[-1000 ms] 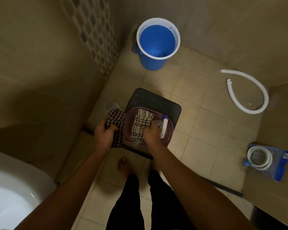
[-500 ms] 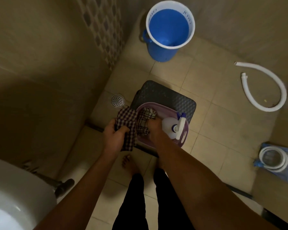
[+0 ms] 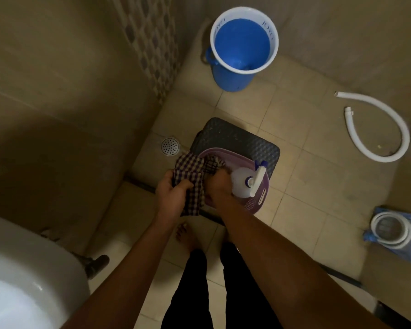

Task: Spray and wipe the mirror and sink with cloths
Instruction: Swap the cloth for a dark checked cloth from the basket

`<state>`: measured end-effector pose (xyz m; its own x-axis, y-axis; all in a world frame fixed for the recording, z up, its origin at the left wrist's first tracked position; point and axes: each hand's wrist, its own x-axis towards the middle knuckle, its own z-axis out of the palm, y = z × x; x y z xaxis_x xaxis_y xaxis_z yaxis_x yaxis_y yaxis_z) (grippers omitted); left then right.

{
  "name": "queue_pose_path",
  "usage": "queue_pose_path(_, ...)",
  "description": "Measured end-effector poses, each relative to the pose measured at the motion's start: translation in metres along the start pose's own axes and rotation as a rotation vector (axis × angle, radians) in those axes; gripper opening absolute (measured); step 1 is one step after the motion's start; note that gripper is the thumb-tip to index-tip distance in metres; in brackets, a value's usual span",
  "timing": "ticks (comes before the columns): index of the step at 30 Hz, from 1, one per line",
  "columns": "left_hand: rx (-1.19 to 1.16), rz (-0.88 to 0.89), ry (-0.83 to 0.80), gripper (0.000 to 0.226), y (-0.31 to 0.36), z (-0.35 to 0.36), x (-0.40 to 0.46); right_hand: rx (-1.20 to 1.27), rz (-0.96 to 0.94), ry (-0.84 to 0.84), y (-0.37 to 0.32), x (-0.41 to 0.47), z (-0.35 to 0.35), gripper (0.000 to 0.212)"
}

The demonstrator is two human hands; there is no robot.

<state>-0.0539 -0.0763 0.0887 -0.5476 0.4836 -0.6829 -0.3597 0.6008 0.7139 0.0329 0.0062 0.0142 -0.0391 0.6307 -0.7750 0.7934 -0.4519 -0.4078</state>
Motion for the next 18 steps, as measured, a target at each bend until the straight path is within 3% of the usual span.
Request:
queue_pose_path(3, -0.047, -0.026, -0.006, 0.020, 0.016, 0.000, -0.012, 0.073, -0.077, -0.043, -0.003, -0.030, -0.014, 0.026)
queue_pose_path(7, -0.129, -0.062, -0.038, 0.023, 0.045, -0.003, -0.034, 0.660, -0.013, -0.316, -0.006, -0.090, -0.040, 0.026)
queue_pose_path(9, -0.141, -0.067, -0.056, 0.023, 0.055, -0.002, -0.045, 0.790, 0.002, -0.379, -0.007, -0.113, -0.046, 0.027)
queue_pose_path(15, -0.088, 0.032, -0.146, 0.026, 0.073, 0.001, -0.081, 0.827, -0.129, -0.347, -0.020, -0.161, -0.071, 0.021)
queue_pose_path(18, -0.056, 0.086, -0.165, 0.022, 0.077, -0.003, -0.094, 0.720, -0.214, -0.299, -0.026, -0.181, -0.082, 0.019)
